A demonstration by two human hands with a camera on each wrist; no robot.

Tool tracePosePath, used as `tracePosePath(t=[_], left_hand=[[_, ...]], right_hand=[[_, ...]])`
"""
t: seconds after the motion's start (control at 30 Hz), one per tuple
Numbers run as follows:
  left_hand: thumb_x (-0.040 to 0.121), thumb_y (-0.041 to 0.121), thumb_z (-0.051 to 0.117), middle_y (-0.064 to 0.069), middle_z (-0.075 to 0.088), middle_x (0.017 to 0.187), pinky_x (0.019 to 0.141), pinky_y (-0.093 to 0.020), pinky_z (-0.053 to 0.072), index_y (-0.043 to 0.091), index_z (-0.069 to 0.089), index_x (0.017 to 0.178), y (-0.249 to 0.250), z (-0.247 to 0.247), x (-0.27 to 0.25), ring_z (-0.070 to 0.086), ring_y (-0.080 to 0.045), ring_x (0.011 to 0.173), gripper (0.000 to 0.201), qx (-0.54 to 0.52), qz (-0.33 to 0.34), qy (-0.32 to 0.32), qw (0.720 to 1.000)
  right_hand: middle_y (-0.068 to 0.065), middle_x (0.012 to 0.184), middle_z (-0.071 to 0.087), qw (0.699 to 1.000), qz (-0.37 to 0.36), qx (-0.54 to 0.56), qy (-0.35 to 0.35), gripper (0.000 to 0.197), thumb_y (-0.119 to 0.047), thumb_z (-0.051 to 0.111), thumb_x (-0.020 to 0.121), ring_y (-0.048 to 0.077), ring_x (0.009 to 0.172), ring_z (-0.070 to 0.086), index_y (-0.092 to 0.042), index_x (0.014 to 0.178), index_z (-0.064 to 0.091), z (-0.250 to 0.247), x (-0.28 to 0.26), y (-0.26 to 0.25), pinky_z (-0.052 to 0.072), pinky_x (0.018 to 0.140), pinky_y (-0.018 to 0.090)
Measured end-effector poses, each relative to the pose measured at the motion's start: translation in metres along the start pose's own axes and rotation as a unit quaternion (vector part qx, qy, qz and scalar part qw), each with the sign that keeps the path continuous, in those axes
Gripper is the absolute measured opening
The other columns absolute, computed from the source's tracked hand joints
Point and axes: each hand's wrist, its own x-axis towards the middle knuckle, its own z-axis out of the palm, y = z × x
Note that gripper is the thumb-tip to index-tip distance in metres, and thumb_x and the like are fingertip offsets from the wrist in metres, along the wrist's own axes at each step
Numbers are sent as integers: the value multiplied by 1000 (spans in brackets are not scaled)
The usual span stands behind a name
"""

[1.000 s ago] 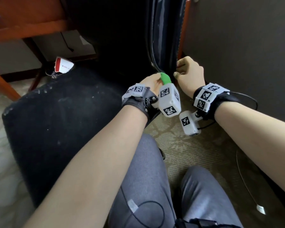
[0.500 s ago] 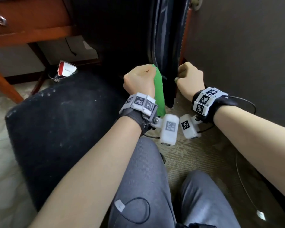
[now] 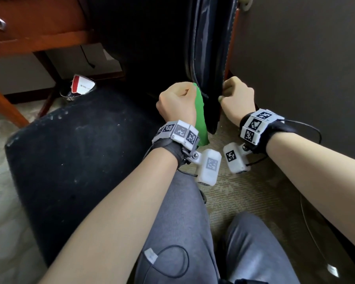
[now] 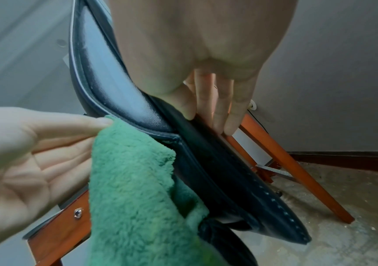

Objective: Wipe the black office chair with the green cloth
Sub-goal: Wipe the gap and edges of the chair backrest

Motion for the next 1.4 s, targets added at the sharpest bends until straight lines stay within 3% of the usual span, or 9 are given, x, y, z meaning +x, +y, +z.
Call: tracePosePath(t=[0.17,0.47,0.57,0.8,0.9,1.03,1.13,1.23,1.4], left_hand=[[80,20,73,14,73,73,70,-13,53,24,79,76,-10,9,2,69,-5,77,9,13,-21,-12,1000],[82,20,74,9,71,71,46,-6,41,20,80,80,-16,39,-12,67,-8,69,7,34,-117,-37,992],[78,19,76,9,72,66,62,-21,58,20,79,75,-21,32,-8,69,-8,67,4,20,-104,-57,993],[71,21,78,10,75,73,74,-36,63,24,80,72,-25,0,2,74,-12,76,4,1,-95,-151,984],[73,19,78,9,75,72,71,-37,63,25,77,69,-15,-13,5,74,-14,74,8,22,-86,-181,979],[76,12,77,-1,75,79,68,-37,63,25,71,87,-9,-32,18,74,-17,73,18,11,-83,-214,973],[79,11,76,-2,75,78,69,-33,63,22,73,101,-5,-50,33,74,-15,73,25,24,-82,-243,966],[79,9,78,-1,76,78,69,-31,62,15,78,93,8,-70,40,73,-11,73,16,39,-120,-253,959],[75,12,81,8,76,81,80,-29,61,20,80,92,59,-100,50,72,-4,82,18,89,-147,-293,941]], right_hand=[[-5,93,63,1000,1,11,9,28,-8,60,84,9,86,55,-15,111,61,3,0,2,30,73,10],[-6,96,63,999,-17,37,-11,22,-12,63,88,6,82,58,-17,108,59,2,4,12,41,75,12],[-6,95,64,999,-24,26,-15,21,-13,65,86,9,86,59,-18,106,59,2,7,13,40,75,12],[5,86,69,988,-64,-122,-71,12,-34,63,84,25,86,65,-23,89,64,-18,4,10,53,80,35],[-2,72,68,984,-113,-116,-80,19,-44,56,81,21,75,65,-26,77,62,-16,-15,0,55,74,38],[-8,77,67,969,-193,-66,-138,21,-41,61,87,13,67,63,-21,93,64,2,-32,-21,53,67,33],[-6,82,67,967,-175,-81,-166,22,-36,65,86,16,72,64,-20,101,61,16,-25,-39,53,70,34],[-1,86,67,956,-146,-112,-229,29,-33,65,85,22,77,66,-24,111,57,17,-23,-62,55,73,38],[-4,76,66,937,-109,-140,-300,20,-30,68,83,16,71,64,-29,102,62,-17,-16,-113,55,72,35]])
